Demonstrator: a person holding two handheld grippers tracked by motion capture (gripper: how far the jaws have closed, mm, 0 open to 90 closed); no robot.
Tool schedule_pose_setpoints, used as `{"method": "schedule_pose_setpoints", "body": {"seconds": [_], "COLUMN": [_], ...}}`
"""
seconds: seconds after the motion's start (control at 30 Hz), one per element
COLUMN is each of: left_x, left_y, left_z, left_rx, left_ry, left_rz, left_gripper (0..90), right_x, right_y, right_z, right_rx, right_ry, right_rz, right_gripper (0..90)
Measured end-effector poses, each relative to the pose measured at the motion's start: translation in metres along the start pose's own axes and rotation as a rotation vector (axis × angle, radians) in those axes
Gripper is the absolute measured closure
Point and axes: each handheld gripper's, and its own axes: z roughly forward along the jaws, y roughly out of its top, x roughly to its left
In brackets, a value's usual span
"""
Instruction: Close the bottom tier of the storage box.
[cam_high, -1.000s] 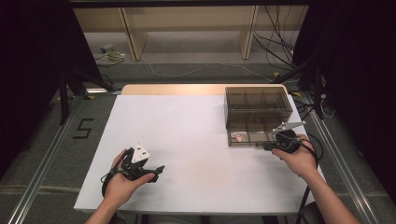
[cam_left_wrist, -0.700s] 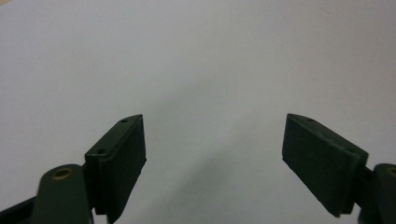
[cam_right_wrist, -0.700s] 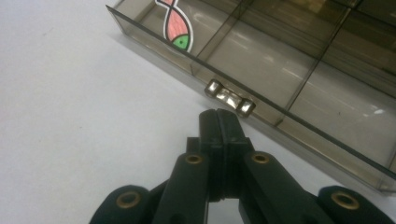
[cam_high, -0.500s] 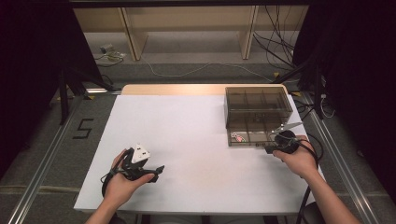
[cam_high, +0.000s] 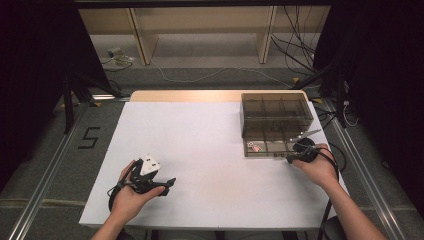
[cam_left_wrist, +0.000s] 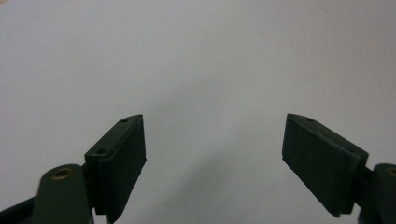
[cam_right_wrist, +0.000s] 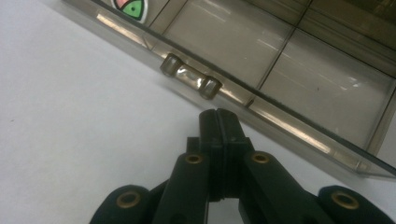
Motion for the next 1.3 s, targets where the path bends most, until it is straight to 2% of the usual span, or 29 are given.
{"method": "schedule_pose_setpoints", "body": {"seconds": [0.53, 1.3], "left_x": [0.000, -0.001], "left_y": [0.000, 0.001], "left_z": [0.001, 0.001], "left_rx": [0.001, 0.004], "left_ry": [-0.001, 0.000], "left_rz": [0.002, 0.004], "left_gripper": [21.7, 21.7], "right_x": [-0.005, -0.008], "right_y": [0.006, 0.011], "right_z": [0.009, 0.016], "right_rx": [-0.005, -0.012], "right_ry": [-0.022, -0.021], "right_rz": [0.017, 0.030], "right_gripper": [90.0, 90.0]}}
